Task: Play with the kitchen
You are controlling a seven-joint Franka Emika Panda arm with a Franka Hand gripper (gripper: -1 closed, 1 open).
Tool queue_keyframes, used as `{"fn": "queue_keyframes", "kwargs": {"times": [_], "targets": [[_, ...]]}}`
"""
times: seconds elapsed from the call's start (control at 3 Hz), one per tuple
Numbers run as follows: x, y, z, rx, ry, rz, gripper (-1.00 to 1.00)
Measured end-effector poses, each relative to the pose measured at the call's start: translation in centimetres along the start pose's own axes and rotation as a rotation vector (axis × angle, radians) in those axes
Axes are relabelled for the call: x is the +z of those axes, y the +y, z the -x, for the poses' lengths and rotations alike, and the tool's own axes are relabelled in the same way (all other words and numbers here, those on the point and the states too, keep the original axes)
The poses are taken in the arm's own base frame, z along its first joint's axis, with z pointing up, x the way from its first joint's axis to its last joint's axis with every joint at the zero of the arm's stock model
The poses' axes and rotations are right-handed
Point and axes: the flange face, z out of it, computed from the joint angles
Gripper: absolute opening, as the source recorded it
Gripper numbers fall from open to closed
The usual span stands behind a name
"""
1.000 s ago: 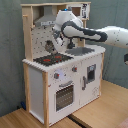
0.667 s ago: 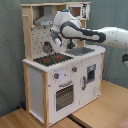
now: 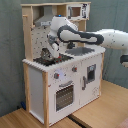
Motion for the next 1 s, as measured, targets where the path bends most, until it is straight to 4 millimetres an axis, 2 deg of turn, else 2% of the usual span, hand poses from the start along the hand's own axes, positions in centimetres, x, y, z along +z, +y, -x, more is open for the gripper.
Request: {"fn": "queue_keyframes", "kwargs": {"times": [0.33, 0.67, 1.0], "targets": [[0.99, 0.12, -0.76, 0.062, 0.0, -0.001, -1.0], [1.17, 0.4, -1.5, 0.099, 0.007, -0.009, -1.0], [1.17, 0.4, -1.51, 0.1, 0.007, -0.009, 1.0]]}}
